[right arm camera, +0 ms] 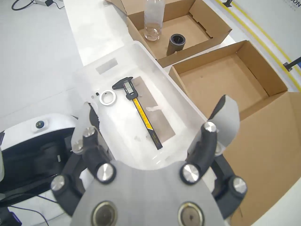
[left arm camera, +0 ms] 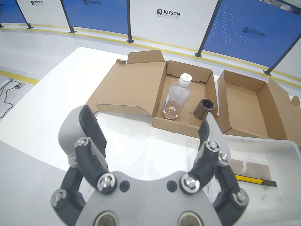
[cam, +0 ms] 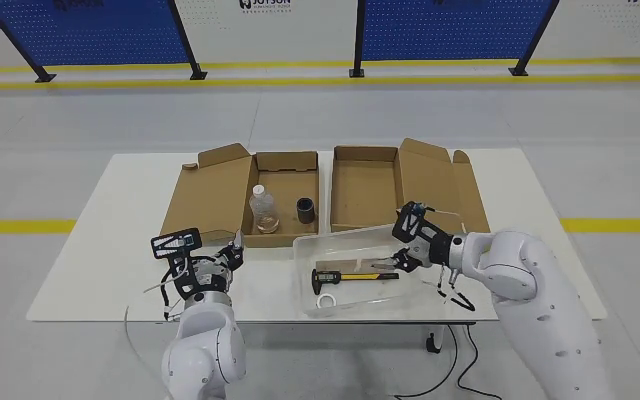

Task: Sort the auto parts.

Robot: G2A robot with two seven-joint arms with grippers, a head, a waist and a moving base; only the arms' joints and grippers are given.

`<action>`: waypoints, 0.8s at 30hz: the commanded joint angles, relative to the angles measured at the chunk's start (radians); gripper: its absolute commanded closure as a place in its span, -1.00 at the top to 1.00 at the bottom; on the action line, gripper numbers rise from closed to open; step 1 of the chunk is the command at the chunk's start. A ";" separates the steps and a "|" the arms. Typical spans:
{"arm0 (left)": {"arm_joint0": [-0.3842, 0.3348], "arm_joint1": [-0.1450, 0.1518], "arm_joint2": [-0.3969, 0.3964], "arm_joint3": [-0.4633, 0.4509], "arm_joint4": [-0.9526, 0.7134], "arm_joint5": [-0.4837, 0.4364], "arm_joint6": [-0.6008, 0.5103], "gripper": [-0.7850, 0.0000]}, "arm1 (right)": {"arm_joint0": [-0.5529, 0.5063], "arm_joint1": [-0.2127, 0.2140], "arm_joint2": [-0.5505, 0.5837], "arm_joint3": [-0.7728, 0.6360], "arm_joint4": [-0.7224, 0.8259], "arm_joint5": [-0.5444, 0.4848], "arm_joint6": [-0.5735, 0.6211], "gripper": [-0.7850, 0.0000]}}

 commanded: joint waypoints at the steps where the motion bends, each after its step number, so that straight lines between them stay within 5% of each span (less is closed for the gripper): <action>1: 0.000 0.000 0.000 0.000 0.000 0.000 0.000 1.00 | 0.049 -0.002 -0.032 0.030 0.002 0.009 0.032 1.00; 6: 0.000 0.000 0.000 0.000 0.000 0.000 0.000 1.00 | 0.133 -0.009 -0.097 0.100 0.000 0.009 0.050 1.00; 24: 0.000 0.000 0.000 0.000 0.000 0.000 0.000 1.00 | 0.129 -0.010 -0.105 0.092 0.006 -0.005 0.028 1.00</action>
